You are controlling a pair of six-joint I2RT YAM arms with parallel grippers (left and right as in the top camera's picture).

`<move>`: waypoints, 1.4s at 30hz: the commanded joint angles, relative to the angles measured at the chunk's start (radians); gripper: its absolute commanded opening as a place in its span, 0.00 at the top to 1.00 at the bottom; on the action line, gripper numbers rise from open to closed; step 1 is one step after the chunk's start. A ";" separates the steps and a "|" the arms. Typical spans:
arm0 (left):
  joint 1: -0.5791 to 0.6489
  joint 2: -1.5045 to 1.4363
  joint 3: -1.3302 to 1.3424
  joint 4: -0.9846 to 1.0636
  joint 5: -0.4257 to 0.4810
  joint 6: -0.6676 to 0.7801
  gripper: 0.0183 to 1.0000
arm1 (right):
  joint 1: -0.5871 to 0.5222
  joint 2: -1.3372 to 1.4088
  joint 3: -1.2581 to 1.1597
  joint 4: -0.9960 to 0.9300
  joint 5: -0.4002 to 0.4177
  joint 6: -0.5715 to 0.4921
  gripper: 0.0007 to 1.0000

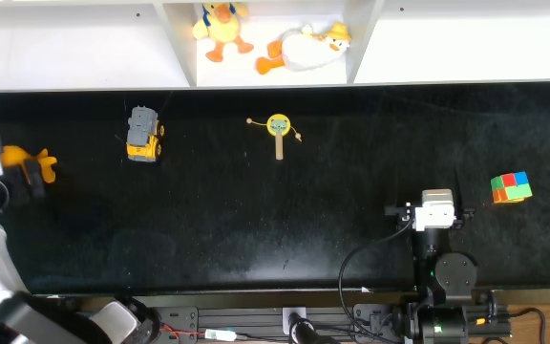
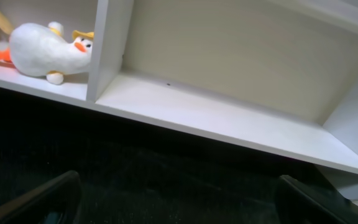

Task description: Store Toys

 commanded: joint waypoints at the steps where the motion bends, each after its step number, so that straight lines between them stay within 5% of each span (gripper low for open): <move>1: 0.007 0.047 0.043 0.013 0.020 0.041 0.35 | -0.002 -0.008 -0.013 0.004 0.006 0.001 0.00; 5: 0.007 0.051 0.043 0.010 0.021 0.040 0.66 | -0.002 -0.008 -0.013 0.004 0.006 0.001 0.00; 13: -0.021 -0.034 0.043 -0.007 0.039 -0.019 0.88 | -0.002 -0.008 -0.013 0.004 0.006 0.001 0.00; 29: -0.138 -0.135 0.043 0.180 0.087 -0.322 0.98 | -0.002 -0.008 -0.013 0.004 0.006 0.001 0.00; 42: -0.262 -0.105 0.058 0.325 -0.029 -0.388 0.95 | -0.002 -0.008 -0.013 0.004 0.006 0.001 0.00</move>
